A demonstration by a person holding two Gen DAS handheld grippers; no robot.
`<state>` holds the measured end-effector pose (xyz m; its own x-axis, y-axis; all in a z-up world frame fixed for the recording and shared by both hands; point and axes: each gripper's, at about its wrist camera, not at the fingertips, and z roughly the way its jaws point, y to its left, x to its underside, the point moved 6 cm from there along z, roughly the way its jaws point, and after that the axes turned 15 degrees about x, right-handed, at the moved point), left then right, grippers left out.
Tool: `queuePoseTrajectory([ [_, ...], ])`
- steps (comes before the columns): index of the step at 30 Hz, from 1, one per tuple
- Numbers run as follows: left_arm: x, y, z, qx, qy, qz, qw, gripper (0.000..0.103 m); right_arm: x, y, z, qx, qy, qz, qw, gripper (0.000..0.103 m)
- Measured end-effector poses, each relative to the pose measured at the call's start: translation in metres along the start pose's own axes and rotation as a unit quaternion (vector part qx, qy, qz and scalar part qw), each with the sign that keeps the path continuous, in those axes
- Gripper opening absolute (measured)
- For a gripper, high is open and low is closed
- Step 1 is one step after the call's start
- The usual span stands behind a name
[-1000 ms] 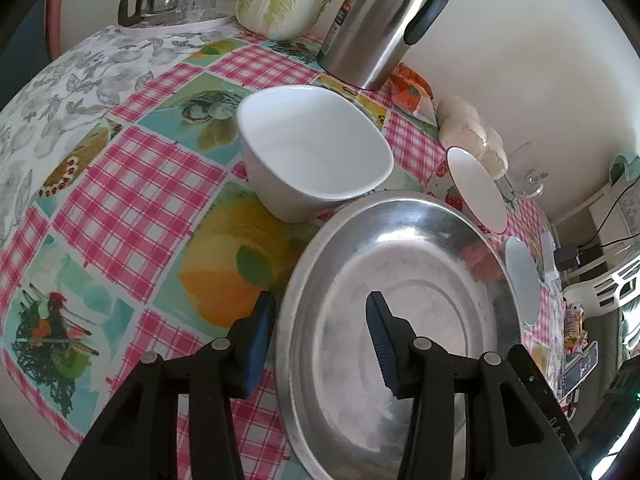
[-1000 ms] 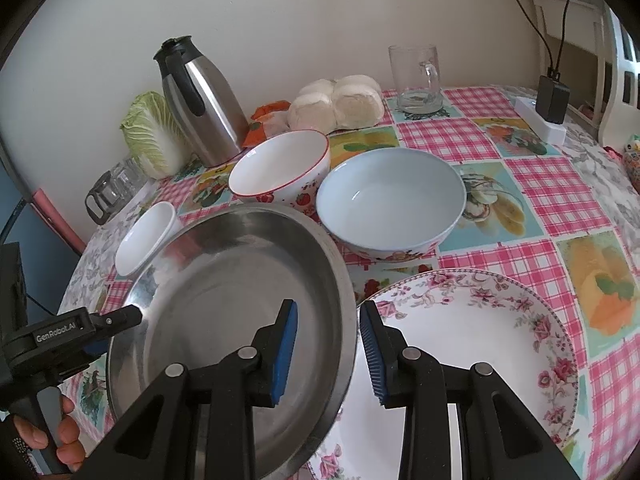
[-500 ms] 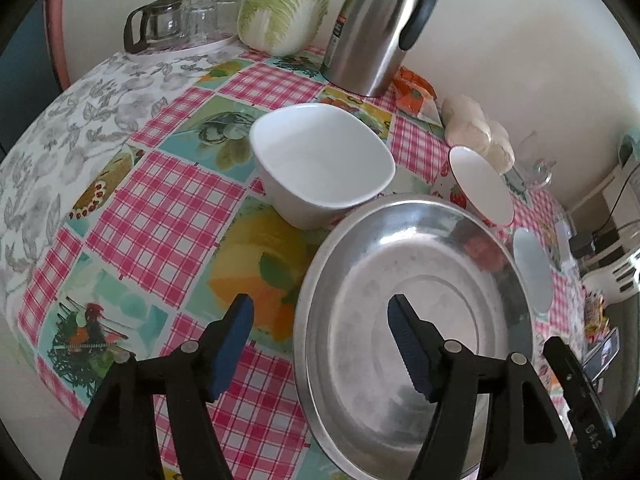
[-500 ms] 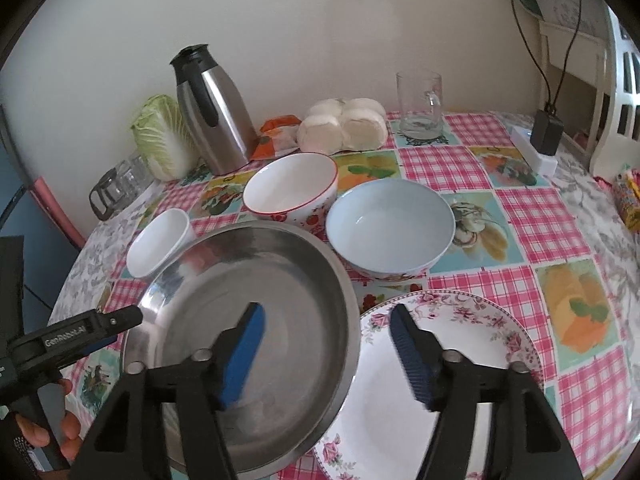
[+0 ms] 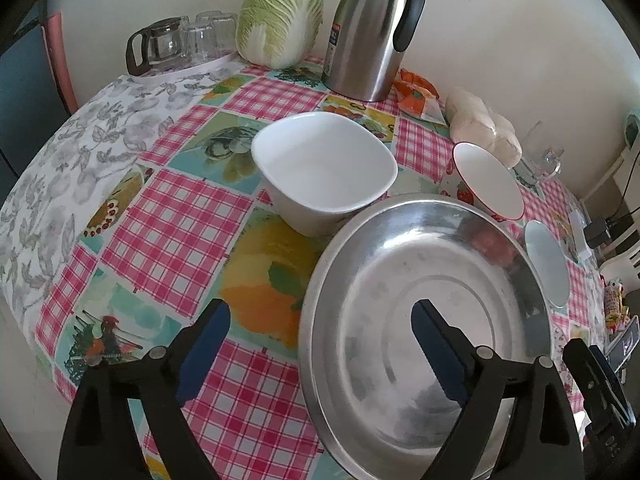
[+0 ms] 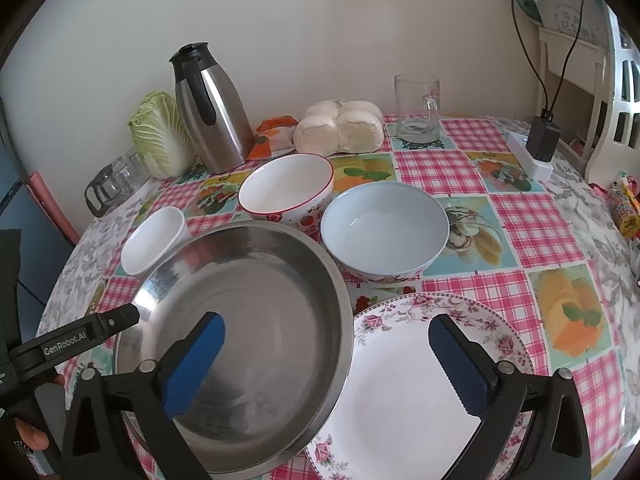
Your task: Organize plates and bowls
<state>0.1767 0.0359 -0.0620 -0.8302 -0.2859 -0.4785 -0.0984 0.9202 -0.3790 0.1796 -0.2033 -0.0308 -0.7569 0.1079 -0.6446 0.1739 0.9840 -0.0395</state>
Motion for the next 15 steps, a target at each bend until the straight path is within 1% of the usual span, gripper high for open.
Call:
queuePoseTrajectory([
  [2, -0.001, 0.000, -0.001, -0.008, -0.004, 0.001, 1.0000, 0.101, 0.000, 0.000, 0.000, -0.003, -0.001, 0.000, 1.000, 0.103],
  [6, -0.004, -0.001, -0.008, -0.011, -0.019, 0.003, 0.9997, 0.102, -0.002, -0.001, -0.003, -0.008, -0.008, 0.005, 1.000, 0.103],
  [9, -0.009, -0.007, -0.017, 0.007, -0.045, 0.007, 0.9989, 0.102, -0.004, -0.004, -0.007, -0.010, -0.013, 0.013, 1.000, 0.103],
  [11, -0.012, -0.015, -0.026, 0.015, -0.073, 0.020, 0.9970, 0.102, -0.005, -0.007, -0.009, -0.018, -0.011, 0.019, 1.000, 0.103],
  [13, -0.014, -0.022, -0.033, 0.018, -0.091, 0.030, 0.9952, 0.102, -0.005, -0.011, -0.013, -0.026, -0.013, 0.022, 0.999, 0.103],
  [15, -0.016, -0.029, -0.039, 0.030, -0.103, 0.037, 0.9936, 0.102, -0.007, -0.016, -0.016, -0.024, -0.018, 0.024, 0.999, 0.103],
])
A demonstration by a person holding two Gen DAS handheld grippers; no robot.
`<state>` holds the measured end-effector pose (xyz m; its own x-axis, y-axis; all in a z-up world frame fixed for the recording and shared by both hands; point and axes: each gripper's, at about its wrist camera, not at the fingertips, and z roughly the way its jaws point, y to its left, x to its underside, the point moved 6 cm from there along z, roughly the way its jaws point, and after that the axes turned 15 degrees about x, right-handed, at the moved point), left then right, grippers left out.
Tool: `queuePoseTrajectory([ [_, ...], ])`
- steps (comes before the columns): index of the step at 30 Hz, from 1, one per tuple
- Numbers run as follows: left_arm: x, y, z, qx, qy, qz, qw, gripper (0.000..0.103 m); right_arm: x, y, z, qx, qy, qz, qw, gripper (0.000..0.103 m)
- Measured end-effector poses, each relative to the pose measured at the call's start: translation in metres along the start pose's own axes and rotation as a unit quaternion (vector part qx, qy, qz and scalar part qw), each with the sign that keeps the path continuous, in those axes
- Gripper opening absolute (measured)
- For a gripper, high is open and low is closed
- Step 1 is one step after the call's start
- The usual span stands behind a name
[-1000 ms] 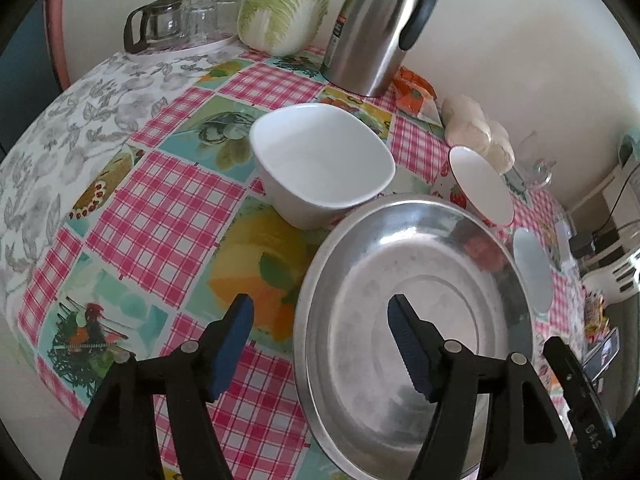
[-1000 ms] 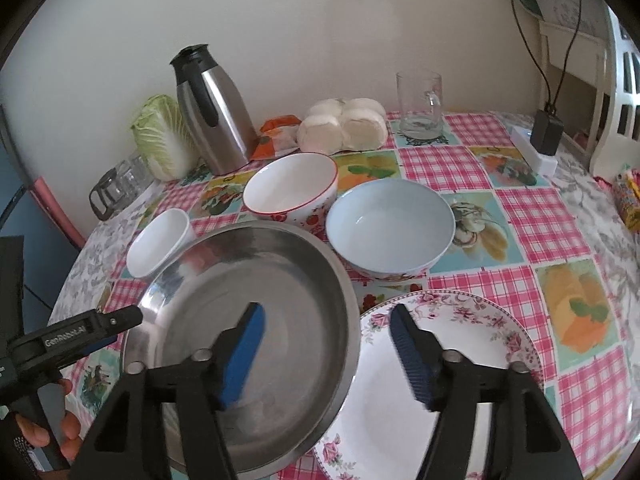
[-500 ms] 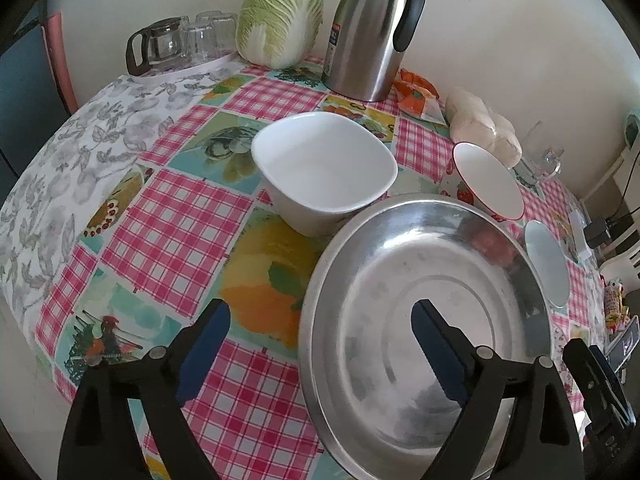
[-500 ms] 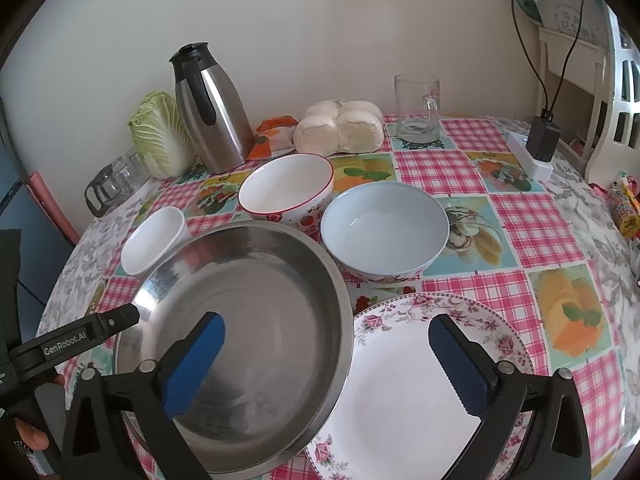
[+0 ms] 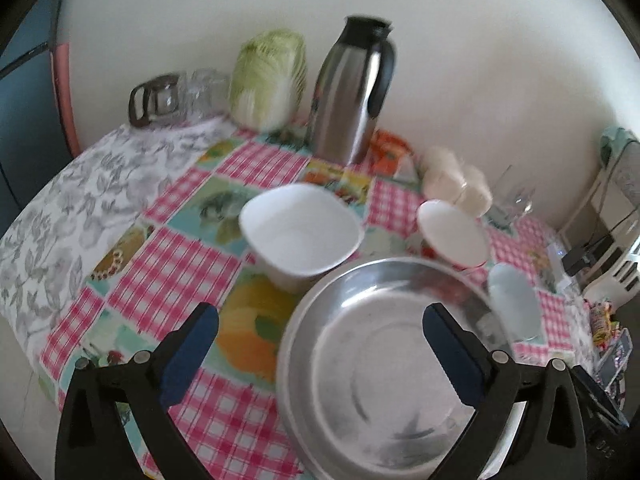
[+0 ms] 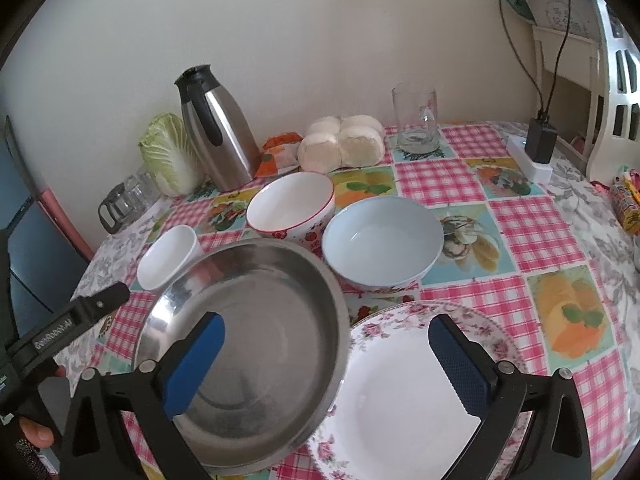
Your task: Organize plates and bowls
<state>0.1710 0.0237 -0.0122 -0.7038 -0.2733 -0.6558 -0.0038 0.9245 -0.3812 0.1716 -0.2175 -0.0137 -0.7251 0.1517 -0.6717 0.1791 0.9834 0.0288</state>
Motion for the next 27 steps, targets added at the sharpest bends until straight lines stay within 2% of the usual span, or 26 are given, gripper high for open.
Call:
queuePoseTrajectory([
  [7, -0.004, -0.023, -0.009, 0.042, -0.012, -0.007, 0.9990, 0.102, -0.006, -0.034, -0.015, 0.001, -0.014, 0.025, 1.000, 0.103],
  [15, -0.002, -0.064, -0.019, 0.115, -0.022, -0.013, 0.9931, 0.102, -0.009, -0.090, -0.031, 0.034, -0.032, 0.044, 0.998, 0.103],
  [21, 0.015, -0.106, -0.013, 0.150, -0.004, 0.008, 0.9887, 0.102, -0.005, -0.135, -0.038, 0.054, -0.034, 0.079, 0.995, 0.103],
  [27, 0.041, -0.162, -0.008, 0.198, 0.013, 0.050, 0.9789, 0.102, 0.002, -0.174, -0.038, 0.073, -0.026, 0.113, 0.991, 0.103],
])
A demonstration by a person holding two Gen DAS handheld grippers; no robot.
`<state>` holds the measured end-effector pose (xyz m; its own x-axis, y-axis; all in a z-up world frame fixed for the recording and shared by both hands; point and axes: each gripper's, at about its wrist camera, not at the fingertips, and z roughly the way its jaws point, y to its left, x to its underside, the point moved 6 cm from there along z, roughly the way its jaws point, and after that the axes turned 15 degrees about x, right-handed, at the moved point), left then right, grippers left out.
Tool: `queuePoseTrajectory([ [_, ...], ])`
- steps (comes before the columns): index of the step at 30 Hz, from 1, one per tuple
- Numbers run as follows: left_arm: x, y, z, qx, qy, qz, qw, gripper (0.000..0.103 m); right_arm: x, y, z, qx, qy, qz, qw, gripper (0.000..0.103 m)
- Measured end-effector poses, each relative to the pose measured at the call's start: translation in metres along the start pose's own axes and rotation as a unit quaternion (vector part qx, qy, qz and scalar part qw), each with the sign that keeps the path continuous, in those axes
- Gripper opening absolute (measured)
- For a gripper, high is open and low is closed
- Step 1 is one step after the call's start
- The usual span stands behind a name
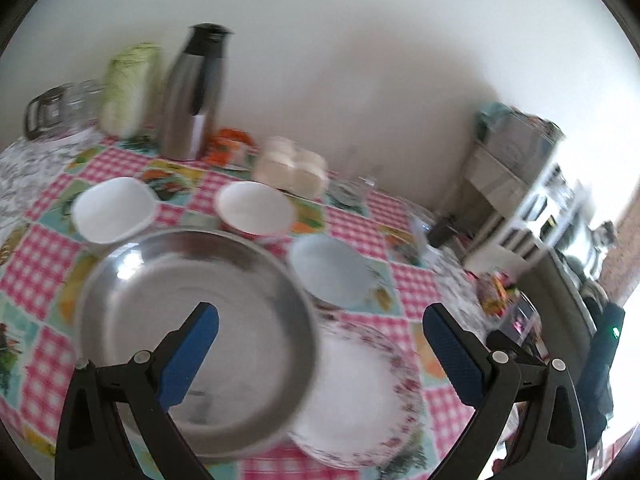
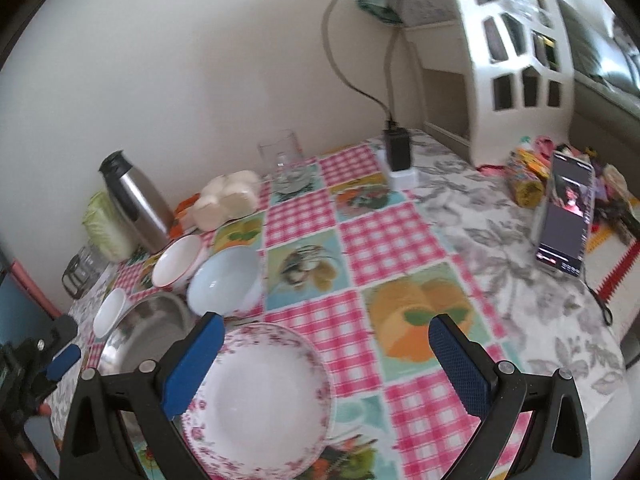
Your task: Organize plates and bowls
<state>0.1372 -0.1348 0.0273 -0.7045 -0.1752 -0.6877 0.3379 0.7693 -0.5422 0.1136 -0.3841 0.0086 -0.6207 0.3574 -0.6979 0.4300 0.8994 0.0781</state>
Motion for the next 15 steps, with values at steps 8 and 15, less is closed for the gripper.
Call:
queuePoseTrajectory([
  [8, 0.036, -0.036, 0.039, 0.028, 0.079, 0.007, 0.9964, 0.102, 0.005, -0.028, 0.012, 0.006, 0.022, 0.028, 0.999, 0.103],
  [15, 0.059, -0.043, 0.052, -0.006, 0.104, 0.010, 0.9945, 0.102, 0.012, -0.028, 0.023, 0.002, 0.039, 0.029, 0.999, 0.103],
])
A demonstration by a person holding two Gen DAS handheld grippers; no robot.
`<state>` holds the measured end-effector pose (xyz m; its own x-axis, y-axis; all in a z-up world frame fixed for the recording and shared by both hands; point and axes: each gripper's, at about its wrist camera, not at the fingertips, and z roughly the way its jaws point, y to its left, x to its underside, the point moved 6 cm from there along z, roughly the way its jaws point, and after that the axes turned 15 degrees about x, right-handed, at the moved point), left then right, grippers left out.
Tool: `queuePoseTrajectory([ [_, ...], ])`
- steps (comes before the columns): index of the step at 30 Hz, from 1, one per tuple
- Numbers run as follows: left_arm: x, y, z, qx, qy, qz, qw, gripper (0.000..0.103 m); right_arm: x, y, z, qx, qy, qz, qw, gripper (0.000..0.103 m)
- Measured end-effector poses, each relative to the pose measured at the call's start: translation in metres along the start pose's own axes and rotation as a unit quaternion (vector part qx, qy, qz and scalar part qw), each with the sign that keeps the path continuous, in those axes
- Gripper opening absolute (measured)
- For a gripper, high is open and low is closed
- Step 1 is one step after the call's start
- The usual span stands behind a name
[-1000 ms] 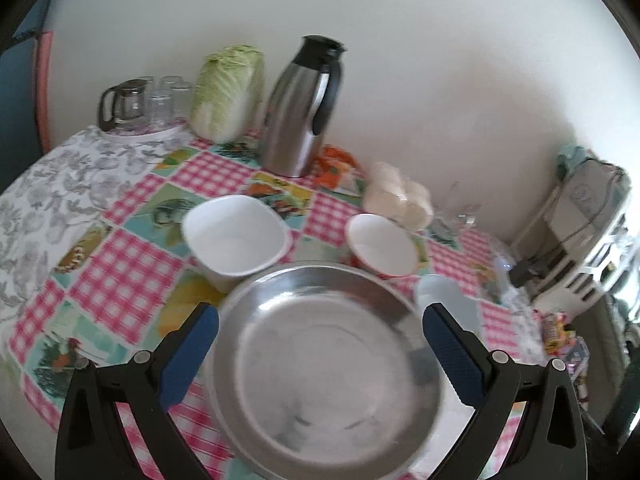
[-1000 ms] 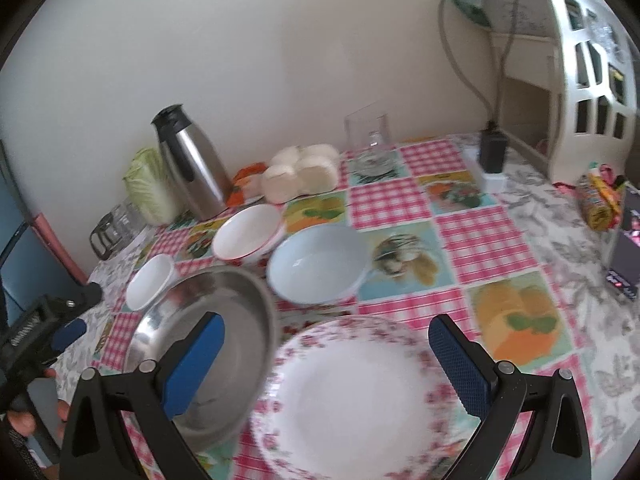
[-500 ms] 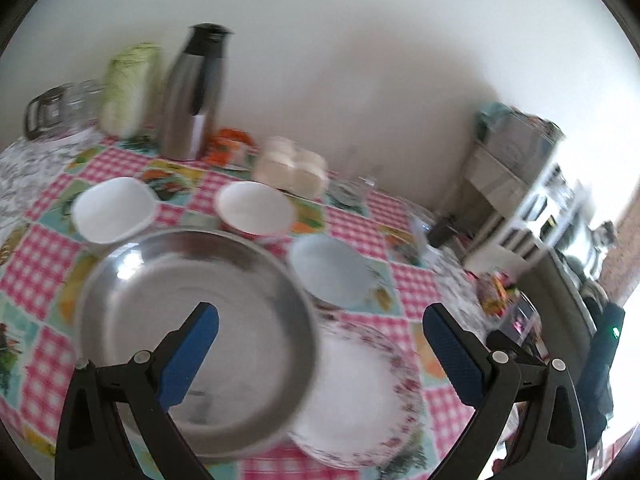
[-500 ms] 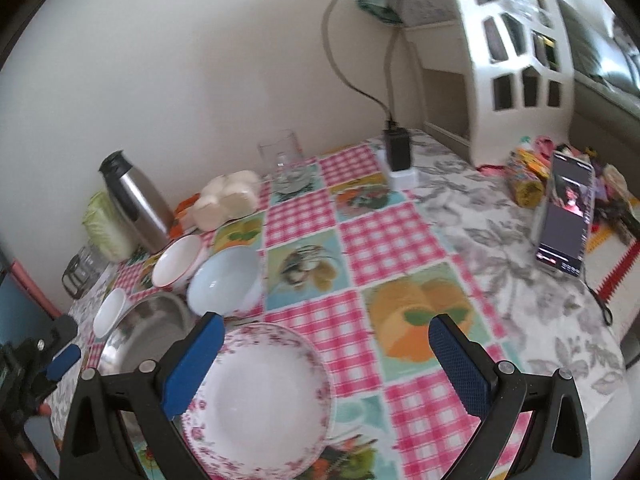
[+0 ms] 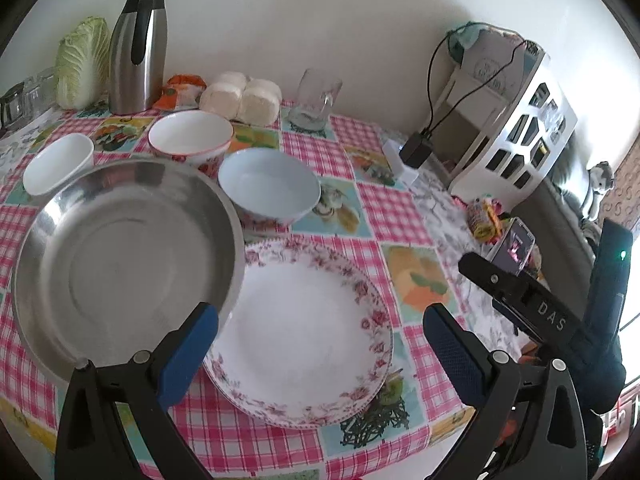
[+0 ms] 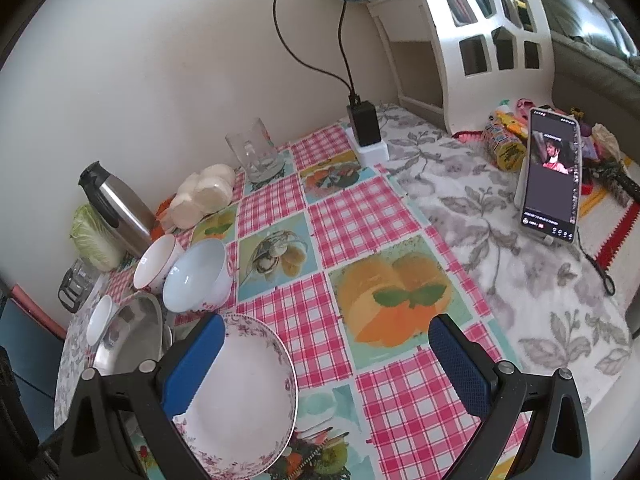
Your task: Organize plates and bowls
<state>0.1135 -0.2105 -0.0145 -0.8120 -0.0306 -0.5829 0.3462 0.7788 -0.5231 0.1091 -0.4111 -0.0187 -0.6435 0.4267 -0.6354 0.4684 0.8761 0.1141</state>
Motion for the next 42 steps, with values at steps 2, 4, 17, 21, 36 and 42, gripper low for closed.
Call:
queuePoseTrajectory([
  [2, 0.007, 0.001, 0.002, -0.007, 0.009, -0.007, 0.9999, 0.102, 0.003, 0.002, 0.003, 0.001, 0.005, -0.004, 1.000, 0.103],
  [4, 0.011, 0.002, 0.006, -0.016, 0.017, -0.015, 0.9996, 0.102, 0.005, 0.003, 0.006, 0.000, 0.011, -0.007, 1.000, 0.103],
  [17, 0.038, 0.014, 0.019, -0.039, 0.040, -0.070, 0.9959, 0.102, 0.024, 0.015, 0.032, -0.011, 0.055, -0.021, 0.998, 0.103],
  [21, 0.043, 0.023, 0.026, -0.037, 0.052, -0.093, 0.9936, 0.102, 0.033, 0.020, 0.042, -0.013, 0.073, -0.033, 0.997, 0.103],
  [36, 0.055, 0.058, 0.033, -0.055, 0.061, -0.163, 0.9832, 0.087, 0.051, 0.043, 0.063, -0.045, 0.106, -0.050, 0.992, 0.091],
  [42, 0.058, 0.072, 0.037, -0.064, 0.063, -0.179, 0.9798, 0.086, 0.056, 0.050, 0.068, -0.065, 0.111, -0.049, 0.990, 0.086],
])
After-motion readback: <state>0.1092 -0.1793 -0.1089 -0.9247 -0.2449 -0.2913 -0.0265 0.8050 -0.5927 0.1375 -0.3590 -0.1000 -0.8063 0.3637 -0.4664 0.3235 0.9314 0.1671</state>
